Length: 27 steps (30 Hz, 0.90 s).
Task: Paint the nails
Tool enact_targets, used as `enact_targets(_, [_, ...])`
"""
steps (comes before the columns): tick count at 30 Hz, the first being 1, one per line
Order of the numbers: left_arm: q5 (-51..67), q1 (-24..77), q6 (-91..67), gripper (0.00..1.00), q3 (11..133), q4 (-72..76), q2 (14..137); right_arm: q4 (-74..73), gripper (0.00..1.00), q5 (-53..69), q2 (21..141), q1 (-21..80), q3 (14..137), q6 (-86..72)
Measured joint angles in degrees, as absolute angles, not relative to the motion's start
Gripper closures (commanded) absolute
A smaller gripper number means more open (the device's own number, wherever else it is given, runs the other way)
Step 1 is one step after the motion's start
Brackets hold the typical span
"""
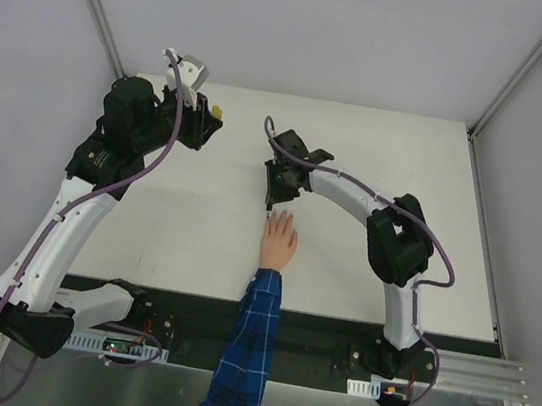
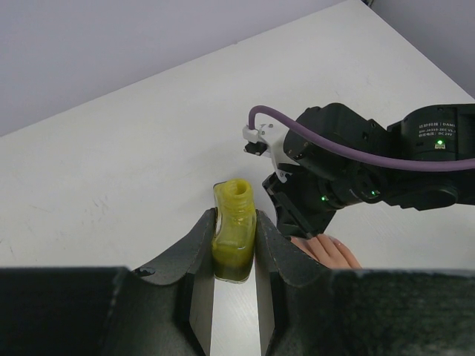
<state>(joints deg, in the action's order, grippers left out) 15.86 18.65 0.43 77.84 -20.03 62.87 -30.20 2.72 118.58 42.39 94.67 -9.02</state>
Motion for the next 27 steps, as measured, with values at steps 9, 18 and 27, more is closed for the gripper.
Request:
enact_targets(9, [16.01, 18.65, 0.43, 1.0, 77.84, -20.03, 62.87, -30.26, 1.0, 2.85, 118.61, 42.37, 94.72, -9.45])
enact_targets(18, [16.01, 18.65, 0.43, 1.0, 77.84, -20.03, 62.87, -30.33, 1.0, 2.81, 118.61, 42.37, 94.7, -9.56])
enact_targets(27, [16.01, 18.65, 0.43, 1.0, 77.84, -20.03, 62.87, -30.46, 1.0, 2.72, 118.61, 42.37, 94.19, -9.56])
